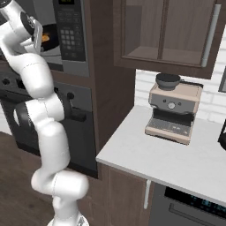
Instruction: Open the microwave, place the bowl with waffle inside the microwave, then close the microwave door and turn it on.
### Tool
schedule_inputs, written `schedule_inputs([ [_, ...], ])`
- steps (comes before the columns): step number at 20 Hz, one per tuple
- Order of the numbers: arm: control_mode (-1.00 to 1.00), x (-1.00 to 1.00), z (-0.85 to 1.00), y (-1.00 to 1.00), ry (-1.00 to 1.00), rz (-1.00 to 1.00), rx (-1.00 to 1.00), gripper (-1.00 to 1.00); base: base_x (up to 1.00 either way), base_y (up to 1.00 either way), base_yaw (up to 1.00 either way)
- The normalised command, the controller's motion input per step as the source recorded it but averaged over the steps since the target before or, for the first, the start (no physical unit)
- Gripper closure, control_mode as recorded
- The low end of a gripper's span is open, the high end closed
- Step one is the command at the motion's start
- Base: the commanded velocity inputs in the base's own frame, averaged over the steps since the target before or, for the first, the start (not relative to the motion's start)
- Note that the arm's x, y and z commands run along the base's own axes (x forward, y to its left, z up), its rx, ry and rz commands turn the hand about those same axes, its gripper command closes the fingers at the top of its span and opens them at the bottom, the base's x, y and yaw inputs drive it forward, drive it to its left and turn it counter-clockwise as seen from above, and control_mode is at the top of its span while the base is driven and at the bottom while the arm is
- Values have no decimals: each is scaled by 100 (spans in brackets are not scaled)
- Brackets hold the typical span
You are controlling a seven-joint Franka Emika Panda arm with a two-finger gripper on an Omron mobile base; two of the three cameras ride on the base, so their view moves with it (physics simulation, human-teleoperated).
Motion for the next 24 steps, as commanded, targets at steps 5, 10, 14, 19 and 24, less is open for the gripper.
schedule_inputs([
  [5,-100,-12,-46,0,-54,-1,1,-100,0,0,0],
  [10,-100,-31,-60,0,-69,0,3,-100,0,0,0],
  [14,-100,-99,-24,0,-85,0,12,-100,0,0,0],
  [19,-100,-100,0,9,-64,0,7,-100,0,0,0],
  [24,-100,-100,-33,13,-52,0,3,-100,0,0,0],
])
